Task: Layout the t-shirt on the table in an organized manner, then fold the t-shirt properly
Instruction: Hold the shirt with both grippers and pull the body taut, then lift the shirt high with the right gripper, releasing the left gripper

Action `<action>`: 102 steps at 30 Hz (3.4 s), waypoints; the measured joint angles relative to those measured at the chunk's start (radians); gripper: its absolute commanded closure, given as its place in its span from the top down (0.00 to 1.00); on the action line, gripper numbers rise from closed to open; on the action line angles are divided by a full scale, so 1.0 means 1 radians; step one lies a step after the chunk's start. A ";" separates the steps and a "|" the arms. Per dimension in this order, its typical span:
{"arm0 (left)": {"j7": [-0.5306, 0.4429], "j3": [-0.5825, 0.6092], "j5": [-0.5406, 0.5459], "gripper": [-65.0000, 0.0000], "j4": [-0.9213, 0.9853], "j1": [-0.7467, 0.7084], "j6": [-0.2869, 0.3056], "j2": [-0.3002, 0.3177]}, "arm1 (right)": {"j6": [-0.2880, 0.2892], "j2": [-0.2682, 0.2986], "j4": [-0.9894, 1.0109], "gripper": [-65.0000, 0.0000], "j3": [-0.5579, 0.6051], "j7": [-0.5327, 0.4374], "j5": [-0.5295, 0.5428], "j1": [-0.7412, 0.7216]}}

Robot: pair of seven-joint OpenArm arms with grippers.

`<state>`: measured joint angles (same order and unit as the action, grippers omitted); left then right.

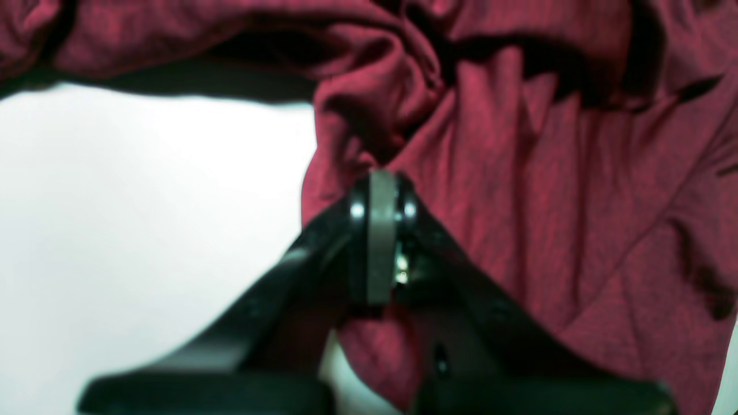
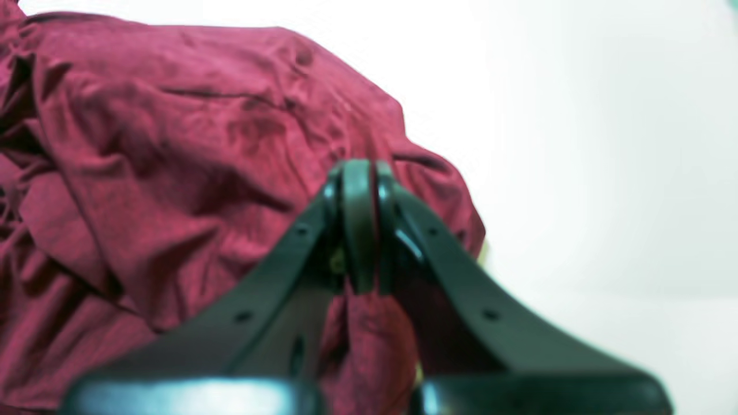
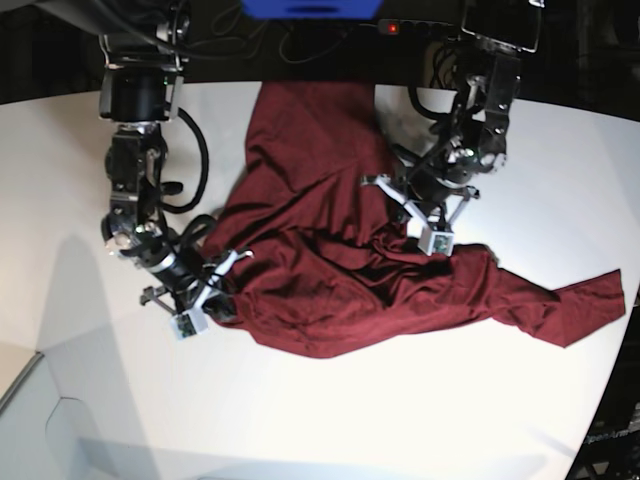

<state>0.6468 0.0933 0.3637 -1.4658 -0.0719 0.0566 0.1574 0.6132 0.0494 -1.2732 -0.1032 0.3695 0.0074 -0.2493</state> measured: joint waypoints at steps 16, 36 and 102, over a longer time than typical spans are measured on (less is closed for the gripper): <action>-0.016 0.000 0.000 0.00 0.011 0.003 0.003 -0.003 | 0.000 -0.016 0.039 0.48 0.002 0.001 -0.003 0.012; -0.013 -0.005 0.005 0.00 0.011 0.003 0.003 -0.003 | 0.000 -0.016 0.120 0.41 0.002 0.000 -0.003 -0.008; 0.053 -0.538 0.458 0.00 -0.455 -0.277 0.003 0.059 | 0.015 -0.202 -0.593 0.00 0.293 0.442 -0.123 -0.855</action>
<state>0.6994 -0.4446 0.8215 -1.9205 -0.3492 0.0597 0.2161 0.6281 -0.1528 -1.8664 0.1902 0.8116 -0.1158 -1.1038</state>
